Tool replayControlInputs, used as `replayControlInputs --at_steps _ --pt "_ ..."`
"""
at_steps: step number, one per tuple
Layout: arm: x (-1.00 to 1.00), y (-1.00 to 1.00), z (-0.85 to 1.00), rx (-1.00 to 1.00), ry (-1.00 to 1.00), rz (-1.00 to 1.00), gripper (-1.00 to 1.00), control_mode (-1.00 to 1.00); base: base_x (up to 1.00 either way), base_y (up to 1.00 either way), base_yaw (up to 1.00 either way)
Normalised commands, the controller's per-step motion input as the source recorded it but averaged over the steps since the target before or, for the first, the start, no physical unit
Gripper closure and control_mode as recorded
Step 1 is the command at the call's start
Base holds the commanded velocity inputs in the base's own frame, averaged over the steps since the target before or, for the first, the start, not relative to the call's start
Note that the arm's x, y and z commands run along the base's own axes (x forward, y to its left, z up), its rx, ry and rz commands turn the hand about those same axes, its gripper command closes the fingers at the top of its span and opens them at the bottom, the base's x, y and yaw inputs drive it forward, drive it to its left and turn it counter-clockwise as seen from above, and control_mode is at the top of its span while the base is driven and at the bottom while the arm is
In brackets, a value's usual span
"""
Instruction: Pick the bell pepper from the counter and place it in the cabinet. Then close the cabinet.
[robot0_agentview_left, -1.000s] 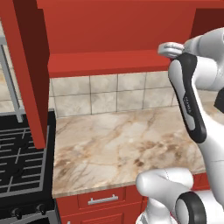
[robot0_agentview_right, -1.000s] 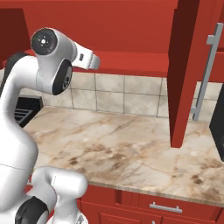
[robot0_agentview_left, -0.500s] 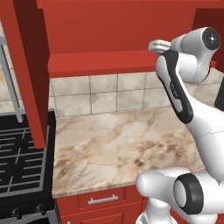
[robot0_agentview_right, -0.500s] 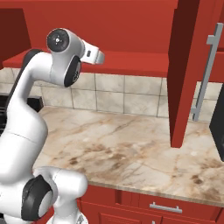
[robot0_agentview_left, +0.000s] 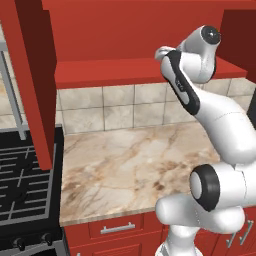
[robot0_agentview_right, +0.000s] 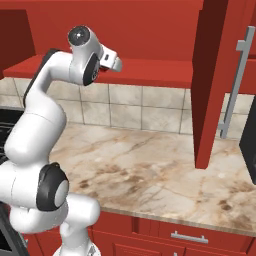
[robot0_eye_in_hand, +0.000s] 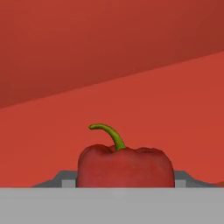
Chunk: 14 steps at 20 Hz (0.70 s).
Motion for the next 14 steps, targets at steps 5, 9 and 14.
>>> replayControlInputs --at_steps 5,9,14 --pt "0.70 0.05 -0.14 0.00 0.12 0.00 1.00 -1.00 0.00 0.00 0.00" --pt "0.65 0.00 -0.10 0.00 0.05 0.00 1.00 -1.00 0.00 0.00 0.00" --pt "0.59 0.00 -0.20 0.00 0.00 0.00 1.00 -1.00 0.00 0.00 0.00"
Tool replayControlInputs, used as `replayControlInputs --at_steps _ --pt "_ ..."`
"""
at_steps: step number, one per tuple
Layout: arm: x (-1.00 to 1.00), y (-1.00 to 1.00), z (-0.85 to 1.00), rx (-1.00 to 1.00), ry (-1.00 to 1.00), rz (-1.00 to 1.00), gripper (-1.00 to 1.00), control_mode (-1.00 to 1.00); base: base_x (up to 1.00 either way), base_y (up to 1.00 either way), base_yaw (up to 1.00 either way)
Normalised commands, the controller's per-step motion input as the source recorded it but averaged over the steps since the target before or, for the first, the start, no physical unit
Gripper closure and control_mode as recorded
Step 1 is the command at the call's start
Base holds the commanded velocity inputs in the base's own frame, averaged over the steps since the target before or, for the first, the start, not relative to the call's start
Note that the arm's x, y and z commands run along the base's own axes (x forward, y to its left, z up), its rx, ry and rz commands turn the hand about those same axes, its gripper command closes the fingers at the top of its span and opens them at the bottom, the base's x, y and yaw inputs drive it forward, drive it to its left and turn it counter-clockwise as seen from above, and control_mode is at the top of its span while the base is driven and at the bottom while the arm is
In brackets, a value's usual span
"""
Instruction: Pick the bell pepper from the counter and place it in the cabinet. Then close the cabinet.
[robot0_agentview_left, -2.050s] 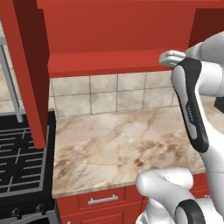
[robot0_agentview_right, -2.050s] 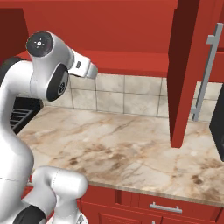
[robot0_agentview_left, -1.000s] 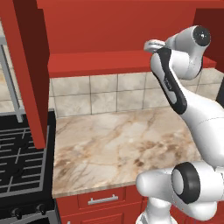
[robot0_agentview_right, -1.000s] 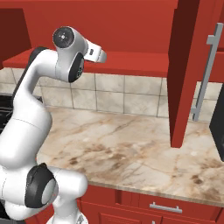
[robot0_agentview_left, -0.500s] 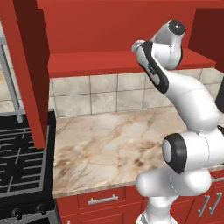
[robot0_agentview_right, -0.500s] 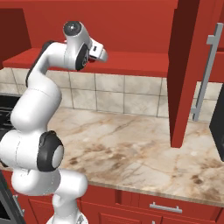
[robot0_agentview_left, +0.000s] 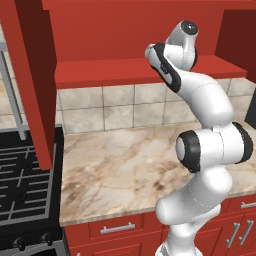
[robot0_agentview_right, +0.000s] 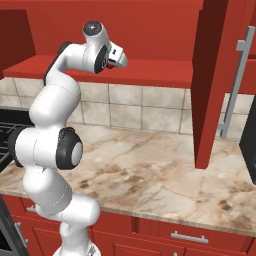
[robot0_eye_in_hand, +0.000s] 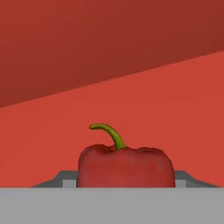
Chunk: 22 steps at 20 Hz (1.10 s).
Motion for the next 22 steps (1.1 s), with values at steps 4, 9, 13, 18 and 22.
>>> replayControlInputs --at_steps 4,9,13,18,22 --pt "0.57 0.00 -0.19 0.00 0.00 0.00 1.00 -1.00 0.00 0.00 0.00" --pt "0.54 0.01 -0.11 0.00 0.00 0.00 1.00 -1.00 0.00 0.00 0.00" --pt "0.60 0.00 -0.14 0.00 0.01 0.00 1.00 -1.00 0.00 0.00 0.00" --pt "0.56 0.01 -0.23 0.00 0.00 0.00 -1.00 -1.00 0.00 0.00 0.00" --pt "0.11 0.00 -0.06 0.00 -0.04 0.00 -1.00 -1.00 0.00 0.00 0.00"
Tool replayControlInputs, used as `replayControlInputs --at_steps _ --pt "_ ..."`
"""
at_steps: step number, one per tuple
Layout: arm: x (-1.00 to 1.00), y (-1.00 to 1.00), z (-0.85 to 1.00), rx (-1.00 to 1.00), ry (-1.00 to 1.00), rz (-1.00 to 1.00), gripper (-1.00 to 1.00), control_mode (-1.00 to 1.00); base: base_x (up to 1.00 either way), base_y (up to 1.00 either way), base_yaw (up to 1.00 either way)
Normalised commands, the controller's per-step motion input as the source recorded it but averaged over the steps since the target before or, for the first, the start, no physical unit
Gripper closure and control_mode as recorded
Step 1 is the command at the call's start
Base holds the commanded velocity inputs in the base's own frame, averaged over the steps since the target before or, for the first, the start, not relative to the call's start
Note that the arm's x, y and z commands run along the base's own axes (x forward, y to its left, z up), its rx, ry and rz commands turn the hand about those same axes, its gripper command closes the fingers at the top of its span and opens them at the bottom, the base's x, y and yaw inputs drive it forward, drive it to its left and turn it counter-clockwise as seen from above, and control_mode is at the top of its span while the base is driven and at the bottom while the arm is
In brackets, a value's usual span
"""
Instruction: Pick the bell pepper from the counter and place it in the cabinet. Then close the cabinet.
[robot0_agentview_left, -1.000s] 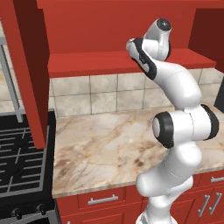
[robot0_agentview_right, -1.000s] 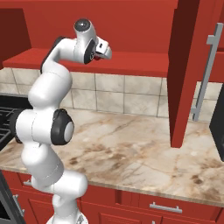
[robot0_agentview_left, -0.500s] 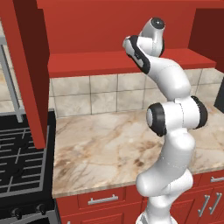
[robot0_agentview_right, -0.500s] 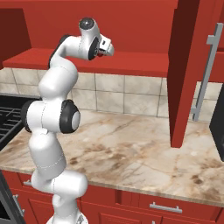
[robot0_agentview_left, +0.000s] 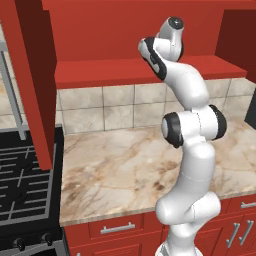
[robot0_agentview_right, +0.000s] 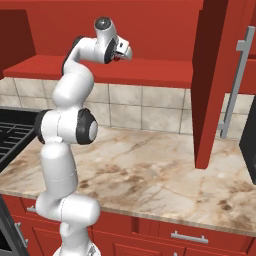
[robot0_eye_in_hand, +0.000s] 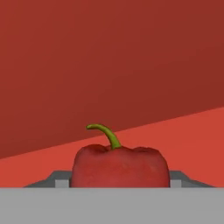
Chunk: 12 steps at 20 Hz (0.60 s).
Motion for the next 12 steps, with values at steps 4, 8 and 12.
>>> replayControlInputs --at_steps 4,8,12 --pt "-0.12 0.00 -0.06 0.00 -0.16 0.04 -1.00 -1.00 0.00 0.00 0.00" --pt "-0.33 0.00 -0.20 0.00 -0.22 0.03 -1.00 -1.00 0.00 0.00 0.00" --pt "-0.49 0.00 -0.19 0.00 -0.19 0.00 -1.00 -1.00 0.00 0.00 0.00"
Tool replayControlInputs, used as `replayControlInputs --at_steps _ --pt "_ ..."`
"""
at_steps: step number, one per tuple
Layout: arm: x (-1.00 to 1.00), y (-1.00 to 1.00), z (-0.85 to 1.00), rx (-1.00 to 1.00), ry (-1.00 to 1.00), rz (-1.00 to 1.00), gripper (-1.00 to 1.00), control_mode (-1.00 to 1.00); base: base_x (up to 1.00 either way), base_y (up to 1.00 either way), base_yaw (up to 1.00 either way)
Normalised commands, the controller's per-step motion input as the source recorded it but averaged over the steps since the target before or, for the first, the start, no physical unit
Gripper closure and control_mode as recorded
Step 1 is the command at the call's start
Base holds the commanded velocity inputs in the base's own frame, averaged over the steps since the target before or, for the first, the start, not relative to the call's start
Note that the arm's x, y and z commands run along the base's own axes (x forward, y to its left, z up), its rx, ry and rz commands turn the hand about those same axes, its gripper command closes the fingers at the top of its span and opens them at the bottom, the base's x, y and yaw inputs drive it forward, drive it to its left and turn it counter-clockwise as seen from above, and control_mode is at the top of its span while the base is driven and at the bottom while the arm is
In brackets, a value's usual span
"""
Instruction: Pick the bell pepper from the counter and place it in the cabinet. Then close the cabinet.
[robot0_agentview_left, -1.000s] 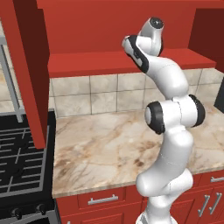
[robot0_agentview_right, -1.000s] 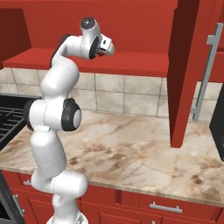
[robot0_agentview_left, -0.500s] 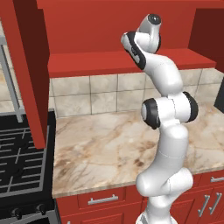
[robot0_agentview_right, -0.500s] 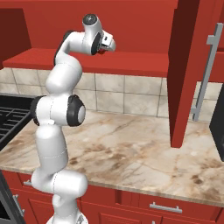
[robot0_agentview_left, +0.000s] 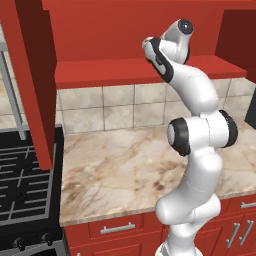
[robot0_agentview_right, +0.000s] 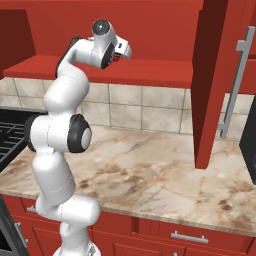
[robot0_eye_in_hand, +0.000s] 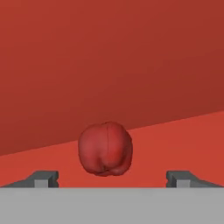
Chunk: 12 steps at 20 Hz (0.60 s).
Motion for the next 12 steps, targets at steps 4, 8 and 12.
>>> replayControlInputs --at_steps 4,8,12 --pt "-0.86 0.00 -0.28 0.00 -0.11 0.00 -1.00 -1.00 0.00 0.00 0.00" --pt "-1.00 0.00 0.05 0.00 -0.10 0.00 -1.00 -1.00 0.00 0.00 0.00" --pt "-1.00 -0.06 0.33 0.00 -0.03 0.01 -1.00 -1.00 0.00 0.00 0.00"
